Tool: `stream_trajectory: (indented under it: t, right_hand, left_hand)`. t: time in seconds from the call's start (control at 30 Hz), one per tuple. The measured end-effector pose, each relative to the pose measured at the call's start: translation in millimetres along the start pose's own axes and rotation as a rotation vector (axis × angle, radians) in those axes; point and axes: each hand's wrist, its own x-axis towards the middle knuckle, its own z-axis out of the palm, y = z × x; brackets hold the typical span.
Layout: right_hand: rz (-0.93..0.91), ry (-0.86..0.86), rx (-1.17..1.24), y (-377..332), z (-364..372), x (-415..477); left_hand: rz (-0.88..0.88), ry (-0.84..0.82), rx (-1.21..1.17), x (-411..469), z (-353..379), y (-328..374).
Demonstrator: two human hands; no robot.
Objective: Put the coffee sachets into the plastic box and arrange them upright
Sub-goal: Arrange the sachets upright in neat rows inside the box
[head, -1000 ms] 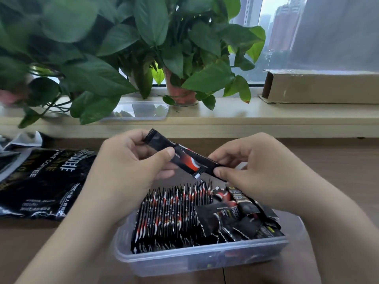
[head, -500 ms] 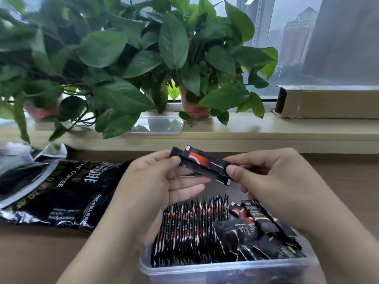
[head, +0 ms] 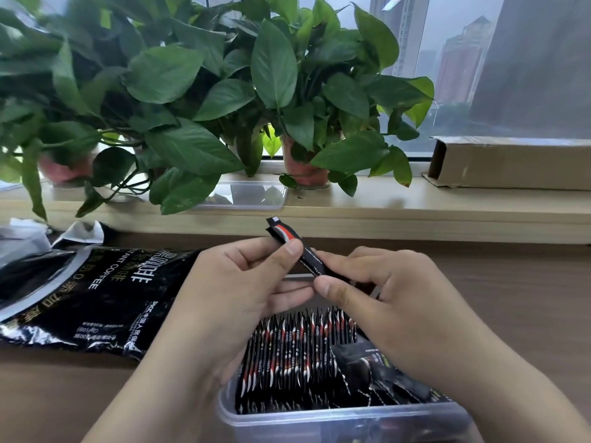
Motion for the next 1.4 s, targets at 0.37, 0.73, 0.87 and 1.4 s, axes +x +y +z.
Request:
stream_trajectory:
  t: [0.37, 0.73, 0.87, 1.4]
  right_hand:
    - [-0.018, -0.145, 0.131, -4, 0, -1]
    - [0.175, -0.538, -0.226, 15, -52, -11]
    - [0.168, -0.61, -0.345, 20, -37, -7]
    - [0.18, -0.641, -0.309, 23, -29, -5]
  left_hand:
    - [0.011, 0.038, 0.076, 1, -3, 0]
    - [0.076, 0.127, 0.278, 5, -3, -12]
    - [0.079, 0.118, 0.29, 5, -2, -13]
    - [0.083, 0.129, 0.302, 6, -4, -16]
